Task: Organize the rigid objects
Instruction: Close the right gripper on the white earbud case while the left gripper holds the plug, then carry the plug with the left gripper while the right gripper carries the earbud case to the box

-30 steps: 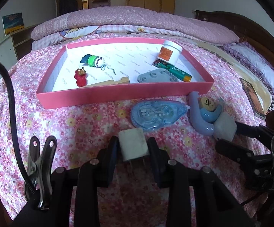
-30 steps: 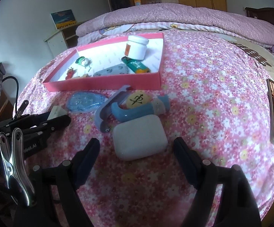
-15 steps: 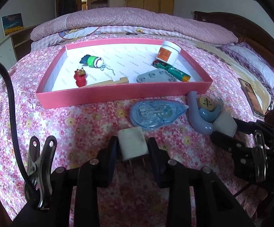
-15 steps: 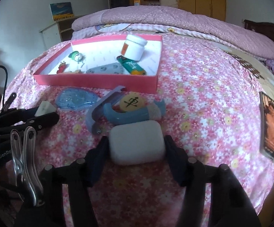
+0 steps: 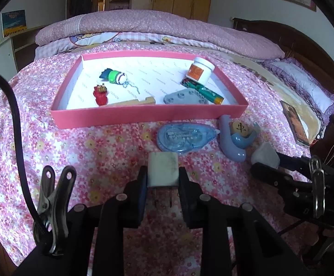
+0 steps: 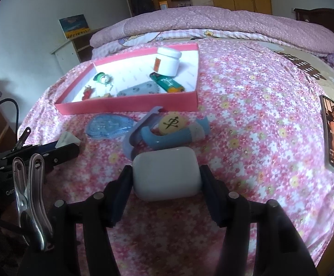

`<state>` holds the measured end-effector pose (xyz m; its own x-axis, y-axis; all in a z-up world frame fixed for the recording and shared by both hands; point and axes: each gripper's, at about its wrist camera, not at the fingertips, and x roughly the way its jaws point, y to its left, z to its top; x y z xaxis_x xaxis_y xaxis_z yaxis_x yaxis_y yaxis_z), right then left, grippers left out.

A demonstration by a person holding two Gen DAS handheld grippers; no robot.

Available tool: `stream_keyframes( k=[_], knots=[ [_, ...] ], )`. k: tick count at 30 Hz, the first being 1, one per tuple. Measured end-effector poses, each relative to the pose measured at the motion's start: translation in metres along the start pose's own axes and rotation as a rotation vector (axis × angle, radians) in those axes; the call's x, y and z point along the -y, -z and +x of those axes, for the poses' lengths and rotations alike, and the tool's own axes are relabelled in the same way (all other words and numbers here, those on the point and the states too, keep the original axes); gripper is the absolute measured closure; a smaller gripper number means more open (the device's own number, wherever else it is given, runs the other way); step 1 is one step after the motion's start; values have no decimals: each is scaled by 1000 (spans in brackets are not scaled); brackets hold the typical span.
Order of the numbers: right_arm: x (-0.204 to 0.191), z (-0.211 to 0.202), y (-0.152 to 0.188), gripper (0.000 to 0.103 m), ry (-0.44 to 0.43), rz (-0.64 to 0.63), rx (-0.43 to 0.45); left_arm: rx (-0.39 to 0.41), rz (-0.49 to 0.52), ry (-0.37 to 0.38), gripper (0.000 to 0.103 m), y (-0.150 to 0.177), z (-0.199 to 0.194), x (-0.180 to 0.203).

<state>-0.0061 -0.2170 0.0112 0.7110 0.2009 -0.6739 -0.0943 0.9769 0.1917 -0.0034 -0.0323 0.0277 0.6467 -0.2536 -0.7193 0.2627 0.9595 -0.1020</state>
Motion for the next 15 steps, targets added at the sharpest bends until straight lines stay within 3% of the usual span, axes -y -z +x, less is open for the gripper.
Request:
stream_keyframes(
  k=[15],
  knots=[
    [-14,-3,-6,44,-71,-15,5,56,-26,-7,77,-24,-17,-14]
  ],
)
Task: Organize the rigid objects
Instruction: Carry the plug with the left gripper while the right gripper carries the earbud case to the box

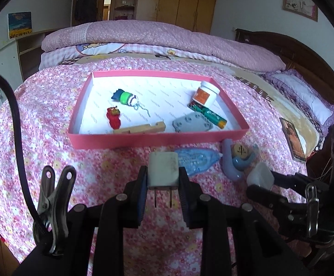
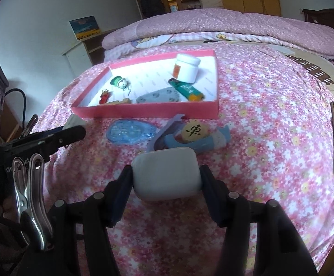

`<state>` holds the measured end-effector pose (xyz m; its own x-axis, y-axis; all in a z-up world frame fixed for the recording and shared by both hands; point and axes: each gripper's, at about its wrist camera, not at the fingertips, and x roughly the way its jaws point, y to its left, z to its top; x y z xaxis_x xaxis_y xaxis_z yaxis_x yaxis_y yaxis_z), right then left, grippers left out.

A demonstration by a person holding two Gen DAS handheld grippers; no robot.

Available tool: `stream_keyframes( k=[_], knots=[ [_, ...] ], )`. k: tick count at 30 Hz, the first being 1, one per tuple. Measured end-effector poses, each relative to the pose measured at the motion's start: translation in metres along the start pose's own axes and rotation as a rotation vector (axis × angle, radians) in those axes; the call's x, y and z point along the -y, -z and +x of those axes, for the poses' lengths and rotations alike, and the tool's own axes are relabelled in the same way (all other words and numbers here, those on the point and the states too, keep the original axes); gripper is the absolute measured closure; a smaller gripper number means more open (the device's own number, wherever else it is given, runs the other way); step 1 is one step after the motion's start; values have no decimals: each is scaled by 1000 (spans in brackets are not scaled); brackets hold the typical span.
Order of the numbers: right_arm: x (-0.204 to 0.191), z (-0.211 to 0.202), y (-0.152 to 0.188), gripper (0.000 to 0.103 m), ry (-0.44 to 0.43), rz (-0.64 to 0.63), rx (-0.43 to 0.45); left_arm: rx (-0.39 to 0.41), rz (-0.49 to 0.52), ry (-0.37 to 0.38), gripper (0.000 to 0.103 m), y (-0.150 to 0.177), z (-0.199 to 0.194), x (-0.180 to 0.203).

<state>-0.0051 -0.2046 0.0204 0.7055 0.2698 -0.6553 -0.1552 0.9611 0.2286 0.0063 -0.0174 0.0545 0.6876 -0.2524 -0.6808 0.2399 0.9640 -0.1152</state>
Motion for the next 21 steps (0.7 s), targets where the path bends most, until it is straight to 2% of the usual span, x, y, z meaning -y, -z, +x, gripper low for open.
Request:
stream_keyframes(
  k=[14,21],
  knots=[
    [-5,3,-19,44,-20,-14,17,18,-55,-48,77,-38,17,-23],
    [-6,7,-24,44,-27,-10,14,37,-52,-68,77,-57,31,-31]
  ],
)
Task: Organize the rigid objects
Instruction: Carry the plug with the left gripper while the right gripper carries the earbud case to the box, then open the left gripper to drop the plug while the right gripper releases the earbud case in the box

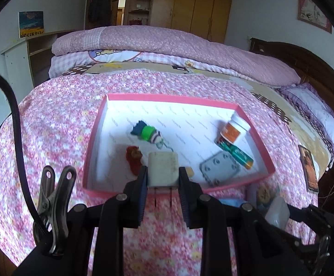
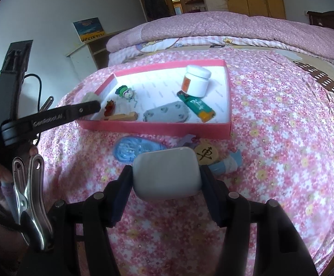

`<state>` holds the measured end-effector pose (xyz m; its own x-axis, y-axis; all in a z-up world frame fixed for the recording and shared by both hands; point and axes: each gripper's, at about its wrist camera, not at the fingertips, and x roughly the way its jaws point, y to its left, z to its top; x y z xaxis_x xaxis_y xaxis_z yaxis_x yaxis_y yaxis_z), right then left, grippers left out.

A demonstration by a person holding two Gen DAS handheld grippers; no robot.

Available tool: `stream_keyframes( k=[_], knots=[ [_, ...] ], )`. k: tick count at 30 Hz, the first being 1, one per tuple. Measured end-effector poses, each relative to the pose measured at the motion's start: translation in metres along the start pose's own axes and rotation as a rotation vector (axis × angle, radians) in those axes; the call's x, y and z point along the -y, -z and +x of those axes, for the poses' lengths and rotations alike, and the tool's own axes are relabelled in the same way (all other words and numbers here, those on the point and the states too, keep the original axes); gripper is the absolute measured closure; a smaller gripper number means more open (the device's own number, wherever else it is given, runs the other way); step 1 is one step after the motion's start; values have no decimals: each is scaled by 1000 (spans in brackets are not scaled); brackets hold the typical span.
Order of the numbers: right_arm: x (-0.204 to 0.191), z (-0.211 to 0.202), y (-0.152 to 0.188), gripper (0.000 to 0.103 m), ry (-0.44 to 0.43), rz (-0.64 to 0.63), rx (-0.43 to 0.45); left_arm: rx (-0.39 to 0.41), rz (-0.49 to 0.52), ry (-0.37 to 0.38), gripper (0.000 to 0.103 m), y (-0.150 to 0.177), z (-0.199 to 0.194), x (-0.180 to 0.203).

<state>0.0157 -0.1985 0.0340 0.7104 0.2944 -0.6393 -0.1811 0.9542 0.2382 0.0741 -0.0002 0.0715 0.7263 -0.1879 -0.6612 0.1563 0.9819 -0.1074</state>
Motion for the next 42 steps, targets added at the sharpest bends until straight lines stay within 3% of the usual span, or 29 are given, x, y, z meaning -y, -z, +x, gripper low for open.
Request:
stream_keyframes(
  k=[20,29,42],
  knots=[
    [7,7,-16,44,-8,20,6,-29,-30,-16,77,-20,40,-5],
    [5,10,-23,44,-11,9,4,-80,-55,-43,77,-24,74,-10],
    [-6,24,-49,44,-12,-22,14,-52,-13,-73,77,-27,83,-1]
  ],
)
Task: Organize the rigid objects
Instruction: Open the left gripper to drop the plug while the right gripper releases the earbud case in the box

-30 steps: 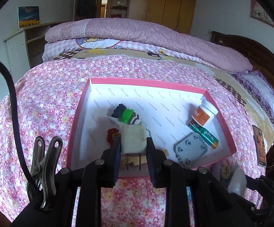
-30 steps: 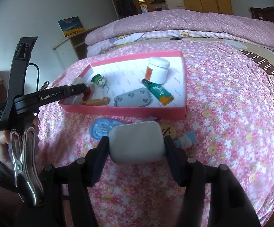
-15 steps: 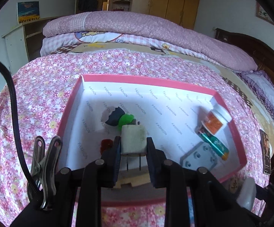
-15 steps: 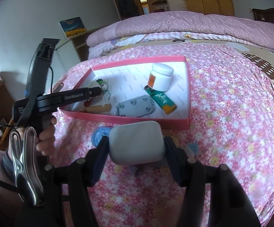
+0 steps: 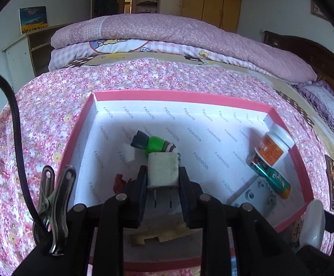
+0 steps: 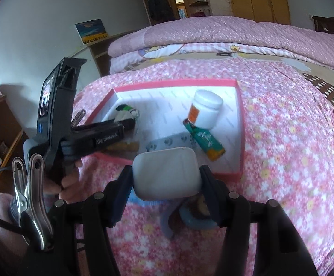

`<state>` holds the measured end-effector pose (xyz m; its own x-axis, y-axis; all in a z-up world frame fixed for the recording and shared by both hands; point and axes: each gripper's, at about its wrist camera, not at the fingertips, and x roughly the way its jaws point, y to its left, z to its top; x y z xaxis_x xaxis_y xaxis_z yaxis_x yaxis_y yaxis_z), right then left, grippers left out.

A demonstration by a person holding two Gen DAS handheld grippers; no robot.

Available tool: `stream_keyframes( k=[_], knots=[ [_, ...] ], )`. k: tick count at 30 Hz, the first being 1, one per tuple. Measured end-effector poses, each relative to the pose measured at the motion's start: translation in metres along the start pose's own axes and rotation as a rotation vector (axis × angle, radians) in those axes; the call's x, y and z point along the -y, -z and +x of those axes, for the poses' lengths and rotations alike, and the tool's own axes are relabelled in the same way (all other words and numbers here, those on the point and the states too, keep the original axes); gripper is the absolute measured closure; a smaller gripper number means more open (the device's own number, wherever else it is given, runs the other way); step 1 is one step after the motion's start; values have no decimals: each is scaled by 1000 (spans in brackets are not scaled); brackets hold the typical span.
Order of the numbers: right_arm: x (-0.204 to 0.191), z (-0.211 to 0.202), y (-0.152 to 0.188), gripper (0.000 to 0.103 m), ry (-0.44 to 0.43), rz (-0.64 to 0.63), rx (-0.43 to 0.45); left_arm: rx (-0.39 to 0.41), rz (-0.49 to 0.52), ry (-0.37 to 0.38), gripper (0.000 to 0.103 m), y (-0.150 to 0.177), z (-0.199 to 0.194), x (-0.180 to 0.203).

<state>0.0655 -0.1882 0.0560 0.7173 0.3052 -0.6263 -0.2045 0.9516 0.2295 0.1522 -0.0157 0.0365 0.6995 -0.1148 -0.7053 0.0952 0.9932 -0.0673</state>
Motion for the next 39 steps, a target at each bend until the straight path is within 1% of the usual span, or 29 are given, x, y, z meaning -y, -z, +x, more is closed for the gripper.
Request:
stream_keyframes(
  k=[4,8,14,21,25,27,29,31,34,36,39],
  knots=[
    [-1,11,-14,44,4,-5,3,-6,-10,-13,75,-5,3,-1],
    [3,30,-24,44,15,0,-22,-9,-25,-2,72,-5,4,-3],
    [10,57,-33,44,47,6,-59,-5,-12,-3,71,-5,4,-3],
    [13,69,-45,44,86,-21,-50,-4,-11,-2,70,-5,4,-3],
    [21,79,-48,45,89,10,-62,-3,-9,-3,70,-5,4,-2],
    [20,80,-49,46,109,-1,-53,-7,-4,-5,70,-5,5,-2],
    [20,80,-50,46,100,-1,-53,-8,-2,-4,68,-5,6,-3],
    [20,81,-50,46,99,0,-50,-8,-5,2,65,-6,5,-2],
    [20,80,-50,42,91,6,-52,-12,-6,6,61,-6,5,-1],
    [20,77,-50,35,92,15,-49,-18,-15,4,61,-6,3,-2],
    [20,70,-50,31,91,18,-28,-31,-42,16,61,-5,1,-5]
  ],
)
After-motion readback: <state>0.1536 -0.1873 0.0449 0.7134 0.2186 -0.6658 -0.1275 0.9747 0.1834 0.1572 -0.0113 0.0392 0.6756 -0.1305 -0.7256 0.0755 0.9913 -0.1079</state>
